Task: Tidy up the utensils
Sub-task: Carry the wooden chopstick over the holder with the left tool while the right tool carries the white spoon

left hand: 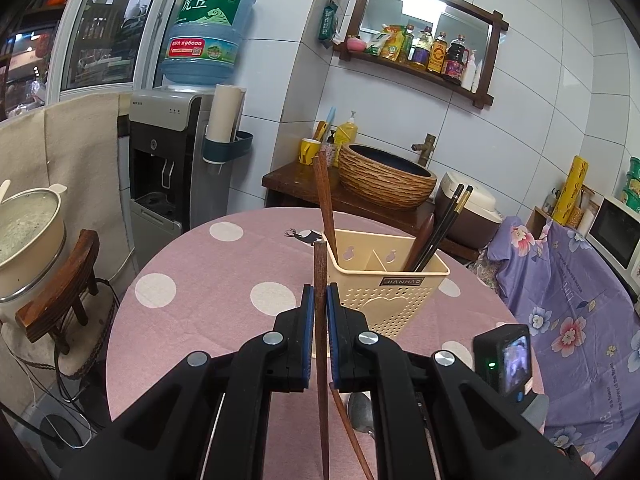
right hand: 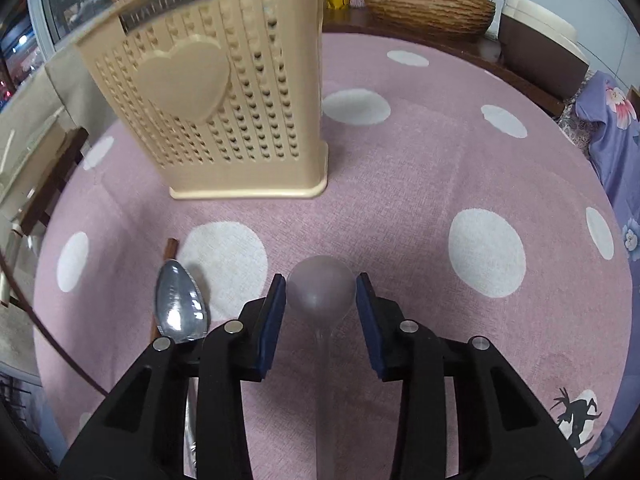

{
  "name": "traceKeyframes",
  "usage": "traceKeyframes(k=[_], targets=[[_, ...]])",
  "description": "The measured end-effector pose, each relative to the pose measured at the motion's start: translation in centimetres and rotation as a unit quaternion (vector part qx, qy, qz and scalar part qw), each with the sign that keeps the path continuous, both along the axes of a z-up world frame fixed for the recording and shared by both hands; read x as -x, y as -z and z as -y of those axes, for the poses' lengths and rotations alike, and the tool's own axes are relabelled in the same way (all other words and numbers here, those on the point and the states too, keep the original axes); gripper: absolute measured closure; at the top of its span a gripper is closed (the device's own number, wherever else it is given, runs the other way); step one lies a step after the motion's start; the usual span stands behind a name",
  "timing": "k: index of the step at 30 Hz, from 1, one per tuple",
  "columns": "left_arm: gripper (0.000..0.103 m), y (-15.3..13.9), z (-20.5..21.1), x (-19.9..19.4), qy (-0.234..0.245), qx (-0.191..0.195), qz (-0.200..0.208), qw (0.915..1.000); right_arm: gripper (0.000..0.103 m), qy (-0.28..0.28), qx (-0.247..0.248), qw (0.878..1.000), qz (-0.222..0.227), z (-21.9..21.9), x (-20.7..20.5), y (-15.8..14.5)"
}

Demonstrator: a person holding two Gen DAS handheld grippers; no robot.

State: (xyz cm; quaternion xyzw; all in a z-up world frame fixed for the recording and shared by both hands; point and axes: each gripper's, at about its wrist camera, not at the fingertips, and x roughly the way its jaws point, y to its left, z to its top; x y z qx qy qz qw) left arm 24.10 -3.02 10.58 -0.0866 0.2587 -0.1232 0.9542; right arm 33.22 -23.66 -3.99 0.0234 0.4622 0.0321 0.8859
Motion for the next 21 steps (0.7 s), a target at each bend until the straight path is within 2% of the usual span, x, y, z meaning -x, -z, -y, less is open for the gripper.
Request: traceKeyframes(k=[6, 11, 15, 18, 21], targets=[[0.095, 0.0, 0.0, 0.0, -0.001, 0.002, 0.0, 1.0, 0.066, -0.013, -0.067, 0.995, 0.07, 0.9, 3.7, -5.0], [0.095, -0.1, -0.1, 0.1, -0.001, 0.003, 0.001, 1.0, 0.066, -0.022, -0.072, 0.99, 0.123, 1.1, 7.0, -8.8], [0.096, -0.2, -0.1, 0.5, 0.0, 0.002, 0.004, 1.0, 0.066, -0.03, -0.077, 0.986, 0.146, 1.1, 8.6, -10.4], [0.096, -0.3, -0.1, 0.8, -0.001, 0.002, 0.007, 1.0, 0.066, -0.035, -0.069, 0.984, 0.162, 0.8, 9.4, -10.7], [0.096, -0.3, -0.1, 1.0, -0.001, 0.001, 0.008, 1.0, 0.067, -0.037, -0.083, 0.98, 0.178, 0.7, 9.7, -10.9]])
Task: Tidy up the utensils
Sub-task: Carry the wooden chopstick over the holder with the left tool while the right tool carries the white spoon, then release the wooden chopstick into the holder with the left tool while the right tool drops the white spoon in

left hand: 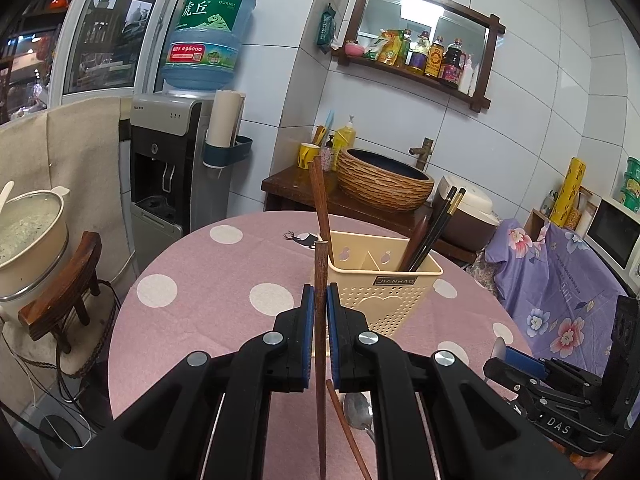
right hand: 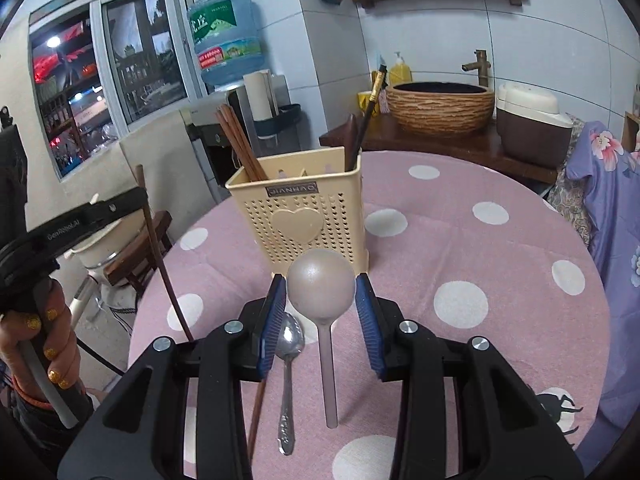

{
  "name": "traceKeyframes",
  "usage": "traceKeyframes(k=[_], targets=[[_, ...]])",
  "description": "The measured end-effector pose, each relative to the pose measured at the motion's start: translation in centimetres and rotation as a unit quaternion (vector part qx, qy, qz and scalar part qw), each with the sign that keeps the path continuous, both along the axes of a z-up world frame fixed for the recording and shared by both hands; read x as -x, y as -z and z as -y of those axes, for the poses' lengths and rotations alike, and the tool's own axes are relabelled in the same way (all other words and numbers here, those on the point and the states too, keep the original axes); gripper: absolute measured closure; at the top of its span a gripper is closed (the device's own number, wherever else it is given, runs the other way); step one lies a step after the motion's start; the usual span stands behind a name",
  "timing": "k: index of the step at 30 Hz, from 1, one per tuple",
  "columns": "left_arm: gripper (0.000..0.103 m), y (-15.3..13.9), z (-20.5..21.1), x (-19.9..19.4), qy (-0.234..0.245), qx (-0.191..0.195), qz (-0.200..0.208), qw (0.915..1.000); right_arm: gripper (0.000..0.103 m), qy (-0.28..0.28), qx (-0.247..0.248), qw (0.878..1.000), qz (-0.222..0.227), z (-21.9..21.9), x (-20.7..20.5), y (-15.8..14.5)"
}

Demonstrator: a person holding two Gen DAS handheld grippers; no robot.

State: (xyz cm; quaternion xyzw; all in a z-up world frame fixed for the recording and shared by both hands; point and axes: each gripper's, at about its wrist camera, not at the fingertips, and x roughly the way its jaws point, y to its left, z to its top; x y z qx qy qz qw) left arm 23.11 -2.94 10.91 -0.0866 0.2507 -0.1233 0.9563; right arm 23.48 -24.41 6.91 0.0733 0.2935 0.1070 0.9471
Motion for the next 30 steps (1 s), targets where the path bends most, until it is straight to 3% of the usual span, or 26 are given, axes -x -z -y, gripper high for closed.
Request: traceKeyframes(k=[12, 15, 24, 27, 30], targets=[[0.096, -1.5, -1.1, -0.1, 0.009, 0.025, 0.003, 0.9996, 0.066, -0.013, -0.031, 0.999, 0.036, -1.0, -1.2, -1.6], [0.096, -3.4, -1.3, -0.1, 0.008, 0.025, 0.026, 0.9993, 0.066, -0.014, -0.025, 0.998, 0.055, -1.4, -2.0, -3.4], [0.096, -13.6, -1.1, -1.6, 0.0, 0.059, 0.128, 0.9901, 0.066, 0.011, -0.039, 0.99, 0.135, -1.4, -6.2, -11.9], [0.096, -14.9, -0.3, -3.4, -0.013, 0.059, 0.146, 0.9875, 0.066, 0.033, -0.026, 0.986, 0.163, -1.8, -8.0, -13.9], [0.096, -14.1, 1.1, -5.9, -0.029, 0.052, 0.146, 0.9875, 0.066, 0.051, -0.007, 0.983, 0.177, -2.4, -9.9, -13.9]])
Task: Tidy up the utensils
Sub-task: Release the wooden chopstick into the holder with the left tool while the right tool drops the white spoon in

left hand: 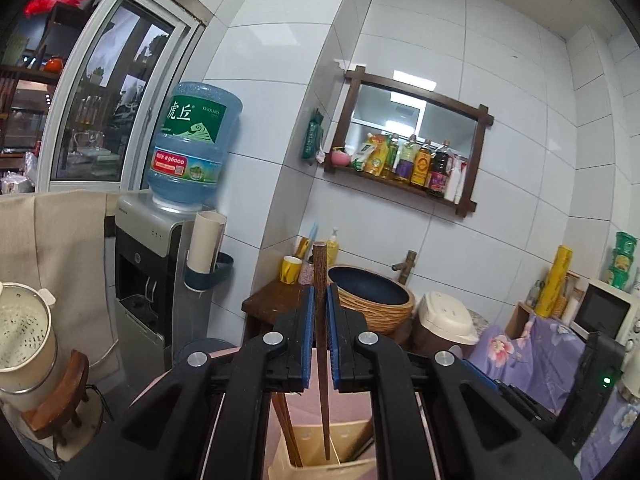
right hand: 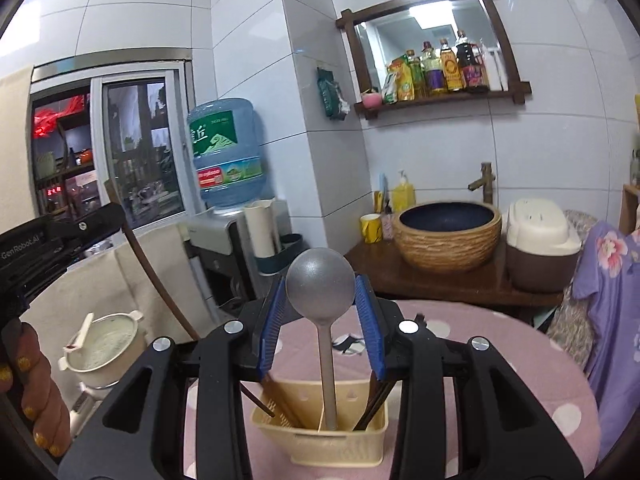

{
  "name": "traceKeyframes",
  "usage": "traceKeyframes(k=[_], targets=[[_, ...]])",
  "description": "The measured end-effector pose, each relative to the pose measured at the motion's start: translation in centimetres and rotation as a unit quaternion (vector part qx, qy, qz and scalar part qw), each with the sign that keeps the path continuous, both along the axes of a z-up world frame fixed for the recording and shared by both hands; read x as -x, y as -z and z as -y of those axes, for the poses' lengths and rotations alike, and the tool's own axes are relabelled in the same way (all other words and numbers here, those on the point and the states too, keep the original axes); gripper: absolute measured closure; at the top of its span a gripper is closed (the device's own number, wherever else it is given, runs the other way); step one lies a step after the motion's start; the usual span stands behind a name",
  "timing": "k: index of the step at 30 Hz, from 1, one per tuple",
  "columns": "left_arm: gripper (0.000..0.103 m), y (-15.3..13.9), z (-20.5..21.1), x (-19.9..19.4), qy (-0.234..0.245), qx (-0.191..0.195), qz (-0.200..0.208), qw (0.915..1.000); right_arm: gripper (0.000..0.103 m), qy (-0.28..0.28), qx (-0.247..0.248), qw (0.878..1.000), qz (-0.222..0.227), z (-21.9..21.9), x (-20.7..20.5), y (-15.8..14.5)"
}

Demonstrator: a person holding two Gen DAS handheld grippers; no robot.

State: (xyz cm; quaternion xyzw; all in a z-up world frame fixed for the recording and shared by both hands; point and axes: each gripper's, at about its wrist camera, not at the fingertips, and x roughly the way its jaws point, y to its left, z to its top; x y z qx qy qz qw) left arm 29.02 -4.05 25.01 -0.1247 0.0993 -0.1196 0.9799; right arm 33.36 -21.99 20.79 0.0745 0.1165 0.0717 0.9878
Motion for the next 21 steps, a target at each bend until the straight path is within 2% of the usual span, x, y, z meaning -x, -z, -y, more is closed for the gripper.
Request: traceKeyframes(k=[4, 11, 21], targets=[[0.096, 3.1, 0.6, -2.0, -0.016, 0.006, -0.011, 0.9998, 0.066, 0.02, 0.019, 1.0, 0.0, -0.6, -1.9, 2.3], [0.096, 8.1, 1.2, -2.7, -0.012, -0.008, -0.053, 0.9985, 0.066, 0.022, 0.015, 0.999, -0.048, -0.8, -3.4, 7.8], [0.096, 12.4, 1.8, -3.1, 0.002, -0.031, -0.099, 0.9946, 0.066, 0.024, 0.028, 0.995, -0.09, -1.1, -3.5, 12.1]])
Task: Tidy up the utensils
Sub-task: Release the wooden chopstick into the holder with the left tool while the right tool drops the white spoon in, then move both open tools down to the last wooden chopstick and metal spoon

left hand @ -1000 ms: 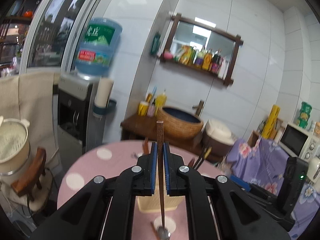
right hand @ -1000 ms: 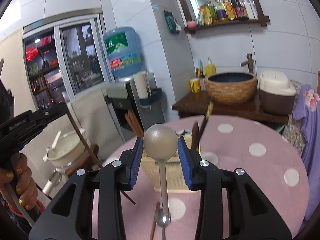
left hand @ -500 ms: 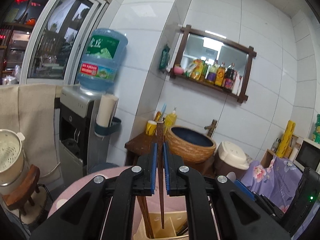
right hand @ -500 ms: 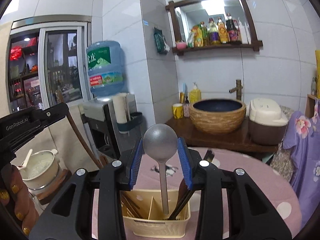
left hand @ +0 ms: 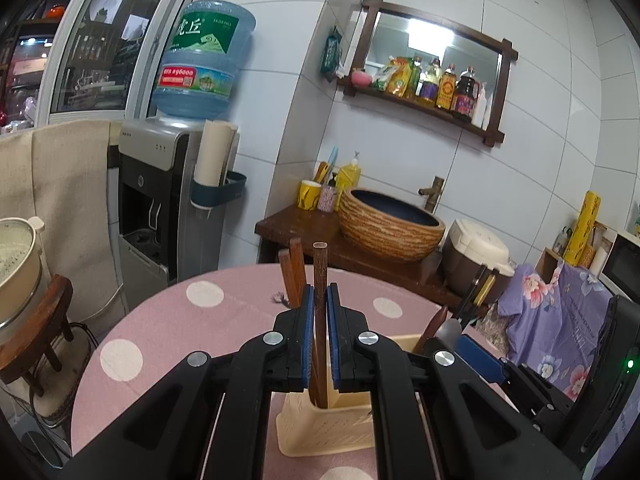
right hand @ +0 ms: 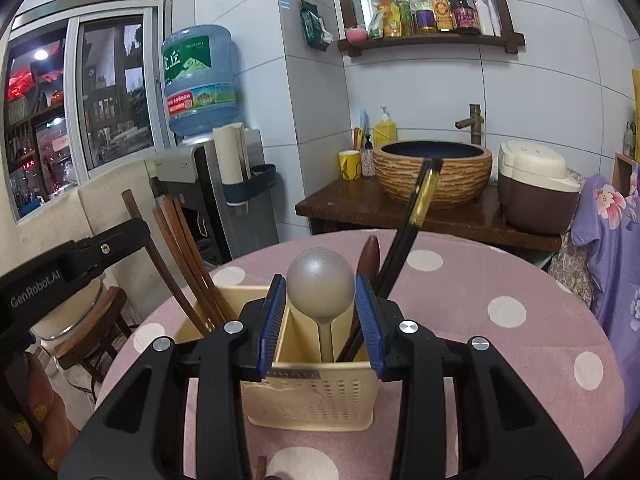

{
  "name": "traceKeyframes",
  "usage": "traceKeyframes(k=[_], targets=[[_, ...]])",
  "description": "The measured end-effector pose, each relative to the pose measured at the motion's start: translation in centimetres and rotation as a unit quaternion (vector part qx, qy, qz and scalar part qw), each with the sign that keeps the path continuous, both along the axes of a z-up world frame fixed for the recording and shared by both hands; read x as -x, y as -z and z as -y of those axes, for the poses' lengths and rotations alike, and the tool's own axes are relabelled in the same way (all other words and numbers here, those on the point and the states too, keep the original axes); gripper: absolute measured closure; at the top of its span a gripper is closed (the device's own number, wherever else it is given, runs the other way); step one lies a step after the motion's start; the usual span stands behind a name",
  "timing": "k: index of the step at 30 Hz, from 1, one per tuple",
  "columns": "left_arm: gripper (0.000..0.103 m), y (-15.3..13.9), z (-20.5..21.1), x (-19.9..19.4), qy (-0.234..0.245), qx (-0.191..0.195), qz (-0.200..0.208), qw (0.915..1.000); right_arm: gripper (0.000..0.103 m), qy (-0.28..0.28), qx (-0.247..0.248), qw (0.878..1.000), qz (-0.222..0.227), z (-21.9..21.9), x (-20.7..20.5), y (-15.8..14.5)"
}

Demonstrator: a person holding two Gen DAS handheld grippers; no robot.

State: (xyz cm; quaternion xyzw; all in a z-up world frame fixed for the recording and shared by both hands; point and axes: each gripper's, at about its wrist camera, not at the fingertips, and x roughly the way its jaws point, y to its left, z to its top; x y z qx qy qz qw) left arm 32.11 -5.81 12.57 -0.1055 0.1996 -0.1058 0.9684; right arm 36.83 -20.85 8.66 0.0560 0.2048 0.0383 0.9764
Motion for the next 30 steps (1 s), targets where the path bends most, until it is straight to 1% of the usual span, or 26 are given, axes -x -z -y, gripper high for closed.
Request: traceKeyframes(k=[2, 4, 8, 9, 10, 11, 12, 13, 14, 16, 18, 19, 21, 23, 27, 28, 30], targets=[[0.096, 0.7, 0.0, -0.2, 0.001, -0.004, -0.007, 1.0, 0.066, 0.002, 0.0, 1.0, -0.005, 0.1, -0.1, 0.6], [0.096, 1.0, 0.0, -0.1, -0.001, -0.011, -0.006, 0.9999, 0.066, 0.004, 0.006, 1.0, 0.0, 0.0, 0.1, 0.7], [0.096, 1.2, -0.1, 0.1, 0.004, -0.009, -0.009, 0.9999, 0.066, 0.002, 0.003, 1.0, 0.004, 0.2, 0.4, 0.6], [0.095, 1.1, -0.2, 0.3, 0.002, -0.008, -0.005, 1.0, 0.064, 0.002, 0.001, 1.0, 0.008, 0.3, 0.6, 0.6], [0.095, 1.0, -0.4, 0.6, 0.002, -0.009, -0.002, 1.0, 0.06, 0.002, 0.001, 1.0, 0.01, 0.3, 0.8, 0.6], [0.091, 0.8, -0.6, 1.0, 0.002, -0.009, 0.0, 1.0, 0.057, 0.002, 0.002, 1.0, 0.012, 0.5, 1.0, 0.5], [0.086, 0.7, -0.7, 1.3, 0.003, -0.01, 0.002, 0.9999, 0.051, 0.003, 0.002, 1.0, 0.014, 0.6, 1.4, 0.5], [0.064, 0.6, -0.9, 1.7, 0.001, -0.011, 0.005, 0.9999, 0.047, 0.004, 0.003, 1.0, 0.015, 0.7, 1.8, 0.4], [0.037, 0.5, -1.3, 2.4, -0.003, -0.012, 0.012, 0.9999, 0.047, 0.006, 0.004, 1.0, 0.018, 0.9, 2.4, 0.4], [0.02, 0.5, -2.0, 4.0, -0.01, -0.008, 0.028, 0.9995, 0.042, 0.01, 0.013, 1.0, 0.022, 1.2, 3.7, 0.3], [0.013, 0.7, -2.4, 5.1, -0.007, -0.017, 0.031, 0.9993, 0.037, 0.014, 0.023, 0.999, 0.02, 1.4, 5.1, 0.4], [0.007, 1.0, -2.5, 5.6, -0.004, -0.027, 0.026, 0.9993, 0.036, 0.012, 0.026, 1.0, 0.014, 1.5, 5.9, 0.6], [0.006, 1.9, -2.7, 6.5, 0.002, -0.046, 0.012, 0.9989, 0.035, 0.001, 0.031, 1.0, 0.0, 1.5, 7.1, 1.2], [0.006, 3.2, -3.0, 7.1, 0.005, -0.056, -0.011, 0.9984, 0.035, -0.008, 0.039, 0.999, -0.019, 1.4, 8.2, 2.2], [0.006, 6.1, -3.7, 7.8, 0.005, -0.058, -0.065, 0.9962, 0.034, -0.022, 0.055, 0.996, -0.06, 0.8, 10.1, 4.7], [0.006, 7.0, -3.8, 7.8, 0.006, -0.06, -0.085, 0.9946, 0.035, -0.025, 0.059, 0.995, -0.071, 0.7, 10.4, 5.4], [0.006, 8.2, -4.1, 8.2, 0.012, -0.062, -0.11, 0.9919, 0.035, -0.03, 0.067, 0.993, -0.096, 0.4, 11.0, 7.1]])
